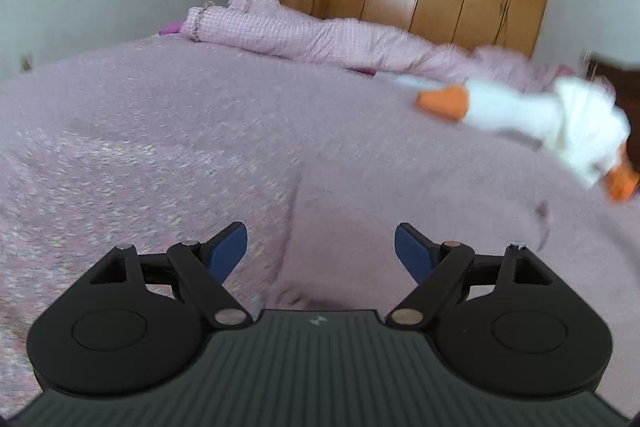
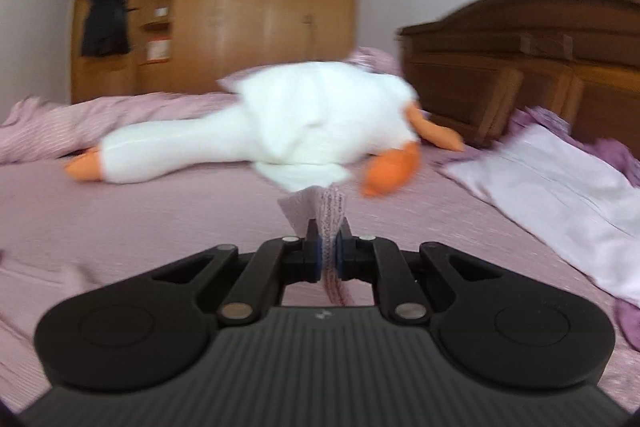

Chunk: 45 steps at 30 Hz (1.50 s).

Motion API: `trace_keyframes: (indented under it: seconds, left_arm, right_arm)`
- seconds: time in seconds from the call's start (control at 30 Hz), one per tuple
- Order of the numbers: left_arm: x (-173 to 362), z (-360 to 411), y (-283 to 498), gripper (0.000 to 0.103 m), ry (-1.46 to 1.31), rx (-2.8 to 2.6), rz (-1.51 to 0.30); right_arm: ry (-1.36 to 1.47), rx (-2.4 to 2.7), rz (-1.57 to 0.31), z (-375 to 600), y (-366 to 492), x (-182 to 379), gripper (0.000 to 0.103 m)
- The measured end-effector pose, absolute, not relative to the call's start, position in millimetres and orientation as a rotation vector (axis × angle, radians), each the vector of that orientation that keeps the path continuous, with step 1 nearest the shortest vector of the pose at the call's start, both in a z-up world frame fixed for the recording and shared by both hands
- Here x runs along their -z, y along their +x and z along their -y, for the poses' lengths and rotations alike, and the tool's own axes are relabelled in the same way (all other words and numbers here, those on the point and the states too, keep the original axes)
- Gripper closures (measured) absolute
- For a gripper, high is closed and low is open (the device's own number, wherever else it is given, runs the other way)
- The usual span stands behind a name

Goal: Fold small clothes
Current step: 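Grasp the sleeve cuff with the right tool and lift it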

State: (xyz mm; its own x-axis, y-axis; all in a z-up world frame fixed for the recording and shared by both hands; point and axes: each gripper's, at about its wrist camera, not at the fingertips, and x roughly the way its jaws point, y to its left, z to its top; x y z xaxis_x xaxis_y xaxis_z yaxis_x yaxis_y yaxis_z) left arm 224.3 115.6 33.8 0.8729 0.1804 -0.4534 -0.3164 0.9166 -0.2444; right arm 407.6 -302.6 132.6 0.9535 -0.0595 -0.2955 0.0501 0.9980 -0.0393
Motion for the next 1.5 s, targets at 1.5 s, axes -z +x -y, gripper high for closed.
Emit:
trace_keyframes:
  seconds: [1.5]
  left_arm:
    - [-80, -149, 222, 0.015, -0.355, -0.22, -0.417]
  right_arm:
    - [-0.133, -0.068, -0.101, 94, 363, -303, 0.093]
